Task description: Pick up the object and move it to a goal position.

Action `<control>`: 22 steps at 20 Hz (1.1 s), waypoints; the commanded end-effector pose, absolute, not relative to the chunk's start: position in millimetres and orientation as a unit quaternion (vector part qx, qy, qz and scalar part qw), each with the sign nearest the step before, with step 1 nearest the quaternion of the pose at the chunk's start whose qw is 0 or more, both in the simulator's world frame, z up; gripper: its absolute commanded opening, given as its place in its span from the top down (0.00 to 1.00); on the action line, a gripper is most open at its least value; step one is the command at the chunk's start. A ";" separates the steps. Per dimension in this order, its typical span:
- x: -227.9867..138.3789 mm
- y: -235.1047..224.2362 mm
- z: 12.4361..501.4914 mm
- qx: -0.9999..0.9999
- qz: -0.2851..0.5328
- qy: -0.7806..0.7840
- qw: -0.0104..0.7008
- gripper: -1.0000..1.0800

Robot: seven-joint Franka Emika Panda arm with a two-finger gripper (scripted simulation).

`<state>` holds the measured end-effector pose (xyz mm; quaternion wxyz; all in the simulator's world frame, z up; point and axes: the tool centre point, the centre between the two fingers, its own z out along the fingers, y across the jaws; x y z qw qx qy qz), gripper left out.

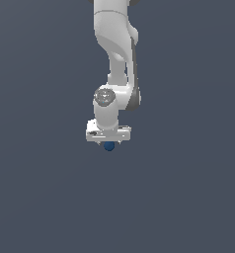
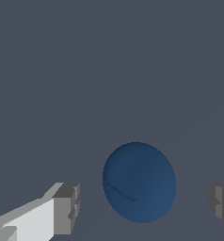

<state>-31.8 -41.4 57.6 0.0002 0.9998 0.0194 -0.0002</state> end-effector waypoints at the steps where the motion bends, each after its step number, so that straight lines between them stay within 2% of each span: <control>1: -32.6 -41.3 45.0 1.000 0.000 0.020 0.000 0.04; 8: -31.7 -41.6 30.7 1.000 0.000 0.020 0.000 0.04; 9: -31.7 -41.6 30.7 1.000 0.000 0.020 0.000 1.00; 22: -30.2 -40.1 33.6 1.000 0.000 0.020 0.000 1.00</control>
